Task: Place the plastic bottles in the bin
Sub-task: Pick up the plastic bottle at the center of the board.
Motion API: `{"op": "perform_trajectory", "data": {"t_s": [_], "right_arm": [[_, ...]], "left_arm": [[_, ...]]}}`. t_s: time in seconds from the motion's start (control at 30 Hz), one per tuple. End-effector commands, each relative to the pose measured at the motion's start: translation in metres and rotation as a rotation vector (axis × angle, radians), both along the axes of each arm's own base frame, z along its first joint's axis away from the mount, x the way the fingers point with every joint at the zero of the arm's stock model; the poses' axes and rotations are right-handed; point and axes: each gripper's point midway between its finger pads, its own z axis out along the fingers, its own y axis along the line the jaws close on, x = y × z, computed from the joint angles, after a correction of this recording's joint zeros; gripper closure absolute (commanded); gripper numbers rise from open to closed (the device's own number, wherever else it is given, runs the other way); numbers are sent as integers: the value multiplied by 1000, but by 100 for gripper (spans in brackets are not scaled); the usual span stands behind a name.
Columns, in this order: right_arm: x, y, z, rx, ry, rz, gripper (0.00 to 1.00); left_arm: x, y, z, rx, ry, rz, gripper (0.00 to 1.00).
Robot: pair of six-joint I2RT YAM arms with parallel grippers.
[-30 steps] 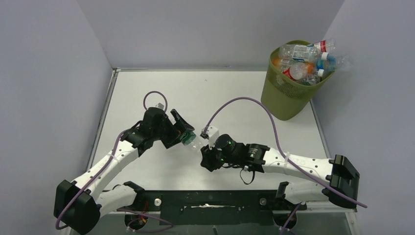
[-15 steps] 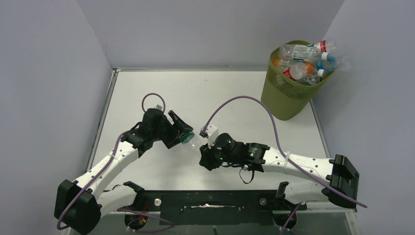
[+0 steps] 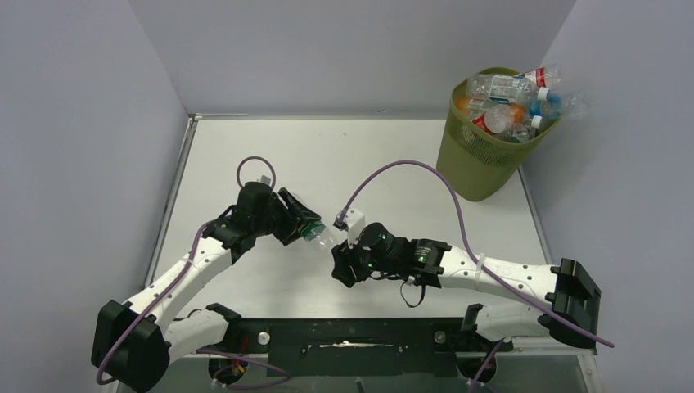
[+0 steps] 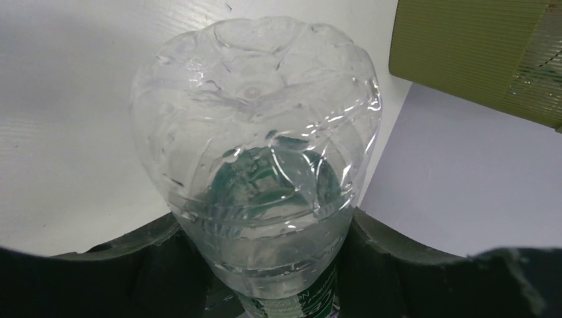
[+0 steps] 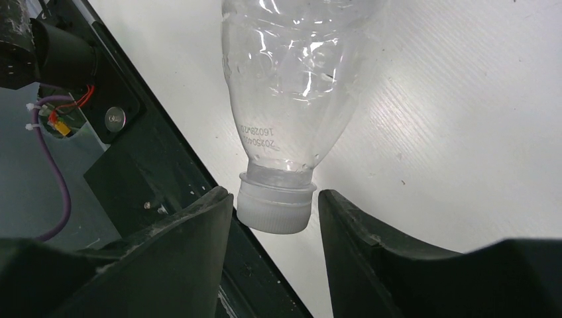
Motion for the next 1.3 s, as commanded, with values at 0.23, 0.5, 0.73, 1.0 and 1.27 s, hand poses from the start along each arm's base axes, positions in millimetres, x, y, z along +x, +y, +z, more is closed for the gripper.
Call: {"op": "perform_trajectory", "data": {"t_s": [0.23,0.5,0.73,1.0,1.27], "right_arm": [[11,11,37,80,-71,-16,28],[20,0,42,71,-90,-84,13],[41,-20,53,68,-123,-225,4],[84,-55,91,207,-146,-406,2],[94,-66,98,280,-153,-481,2]], "left_arm": [[17,-9,26,-102,-71,18,61],[24,-15,34,-161,-78,32,62],[31,-19,42,-206,-86,51,61],[38,-19,52,-287,-99,85,61],[45,-21,59,-367,-93,109,61]]}}
